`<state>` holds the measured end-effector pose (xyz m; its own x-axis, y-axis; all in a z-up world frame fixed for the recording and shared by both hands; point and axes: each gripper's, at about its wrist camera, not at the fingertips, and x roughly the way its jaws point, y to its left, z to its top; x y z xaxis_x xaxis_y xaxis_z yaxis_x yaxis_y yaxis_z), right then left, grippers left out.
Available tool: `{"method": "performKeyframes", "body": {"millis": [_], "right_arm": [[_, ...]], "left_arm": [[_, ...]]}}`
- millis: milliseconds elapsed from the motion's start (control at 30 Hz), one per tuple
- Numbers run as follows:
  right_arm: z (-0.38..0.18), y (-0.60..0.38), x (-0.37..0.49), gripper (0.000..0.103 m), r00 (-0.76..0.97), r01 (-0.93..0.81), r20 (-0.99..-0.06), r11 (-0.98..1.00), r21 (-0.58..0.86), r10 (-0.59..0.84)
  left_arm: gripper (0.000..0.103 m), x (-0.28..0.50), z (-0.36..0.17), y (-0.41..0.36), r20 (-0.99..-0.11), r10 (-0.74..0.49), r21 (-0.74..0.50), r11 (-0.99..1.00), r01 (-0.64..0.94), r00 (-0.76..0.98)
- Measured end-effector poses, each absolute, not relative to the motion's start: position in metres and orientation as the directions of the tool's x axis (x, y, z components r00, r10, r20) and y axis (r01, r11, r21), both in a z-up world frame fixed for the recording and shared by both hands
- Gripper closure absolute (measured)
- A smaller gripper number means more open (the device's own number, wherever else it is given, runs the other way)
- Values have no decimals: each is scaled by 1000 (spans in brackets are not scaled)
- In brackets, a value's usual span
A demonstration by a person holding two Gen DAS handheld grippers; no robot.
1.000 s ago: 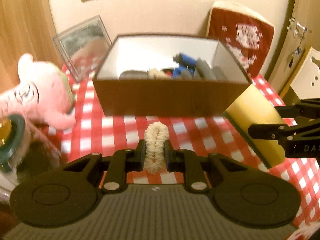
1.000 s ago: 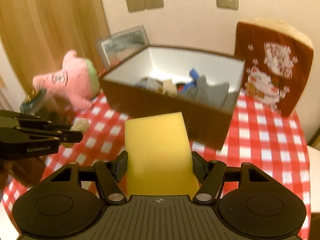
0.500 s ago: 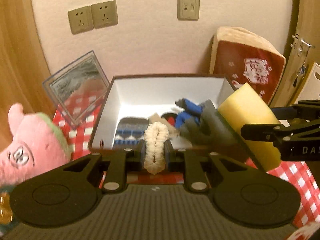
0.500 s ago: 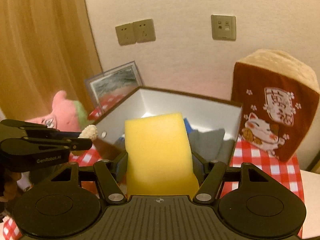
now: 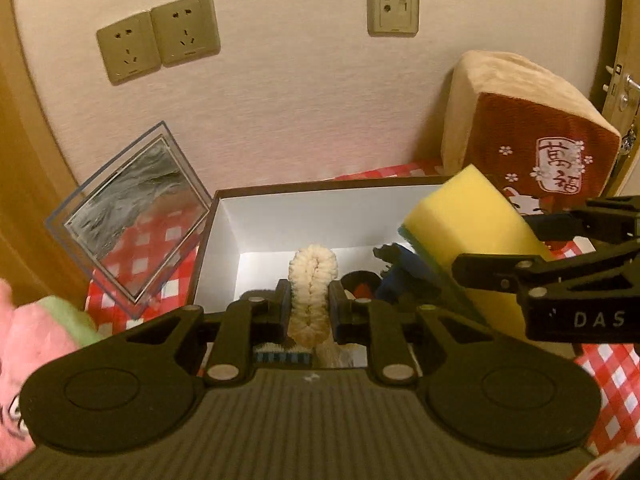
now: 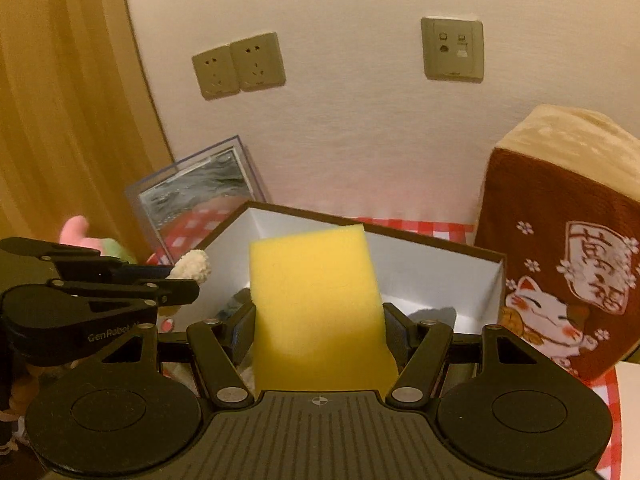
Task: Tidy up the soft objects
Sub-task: 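Carry the scrunchie and sponge over the box with both grippers, then open both grippers to drop the scrunchie and sponge into the box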
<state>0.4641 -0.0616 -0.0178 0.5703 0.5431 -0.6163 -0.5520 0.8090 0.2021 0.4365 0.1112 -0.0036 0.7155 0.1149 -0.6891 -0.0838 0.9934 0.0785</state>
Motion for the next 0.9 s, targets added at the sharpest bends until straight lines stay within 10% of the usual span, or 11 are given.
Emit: {"method": "performKeyframes", "body": {"millis": [367,900], "right_arm": [[-42,-36,515,38,549,-527,-647,820,224,530],[-57,-26,531,37,534,-510,-663,825,243,525]], "left_arm": [[85,484,-30,133,-724,126,103,992,-74,678],[43,500,-39,150,-723,122,95,993,-76,680]]}}
